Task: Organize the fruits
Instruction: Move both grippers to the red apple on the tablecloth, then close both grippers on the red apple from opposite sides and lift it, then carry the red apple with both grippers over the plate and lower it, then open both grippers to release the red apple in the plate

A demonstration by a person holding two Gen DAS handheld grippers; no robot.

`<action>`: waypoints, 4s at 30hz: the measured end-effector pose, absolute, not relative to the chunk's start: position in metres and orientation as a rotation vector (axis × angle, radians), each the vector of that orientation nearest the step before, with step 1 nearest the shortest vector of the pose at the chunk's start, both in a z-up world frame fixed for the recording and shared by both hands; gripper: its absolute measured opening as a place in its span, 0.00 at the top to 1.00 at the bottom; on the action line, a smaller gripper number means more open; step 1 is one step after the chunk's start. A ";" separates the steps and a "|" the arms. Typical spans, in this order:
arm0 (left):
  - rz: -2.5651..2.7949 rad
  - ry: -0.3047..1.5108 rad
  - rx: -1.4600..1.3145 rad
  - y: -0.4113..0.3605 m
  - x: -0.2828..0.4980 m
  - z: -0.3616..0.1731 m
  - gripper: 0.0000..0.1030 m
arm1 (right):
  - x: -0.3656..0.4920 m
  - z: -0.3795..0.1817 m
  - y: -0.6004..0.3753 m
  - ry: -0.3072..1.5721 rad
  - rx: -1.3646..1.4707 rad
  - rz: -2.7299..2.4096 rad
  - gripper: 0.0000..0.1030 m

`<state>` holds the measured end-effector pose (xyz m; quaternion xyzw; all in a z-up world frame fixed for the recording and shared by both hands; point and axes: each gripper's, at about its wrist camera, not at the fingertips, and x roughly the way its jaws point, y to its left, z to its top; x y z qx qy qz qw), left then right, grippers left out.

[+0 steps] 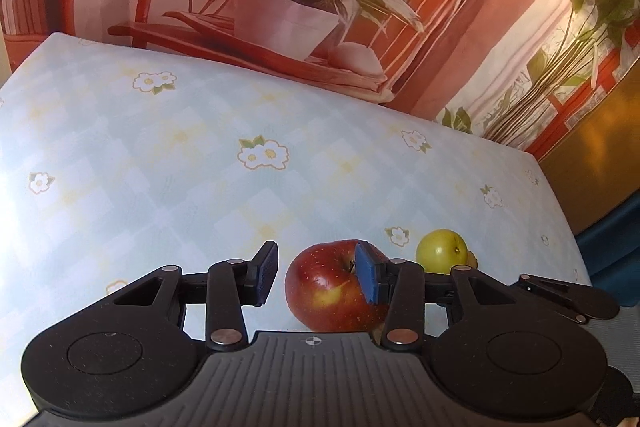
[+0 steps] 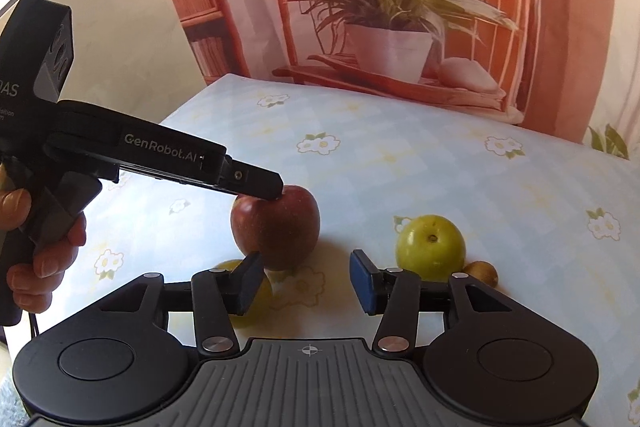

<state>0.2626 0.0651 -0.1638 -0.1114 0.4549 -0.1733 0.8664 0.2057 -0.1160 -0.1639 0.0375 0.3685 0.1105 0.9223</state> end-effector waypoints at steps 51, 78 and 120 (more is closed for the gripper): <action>-0.579 0.946 -0.220 0.014 0.183 -0.126 0.61 | 0.120 -0.141 -0.128 0.691 0.081 0.230 0.45; -0.580 1.068 -0.156 -0.009 0.152 -0.161 0.61 | 0.074 -0.180 -0.132 0.736 0.125 0.242 0.45; -0.358 0.871 -0.224 0.053 0.184 -0.133 0.51 | 0.087 -0.148 -0.181 0.635 0.052 0.135 0.50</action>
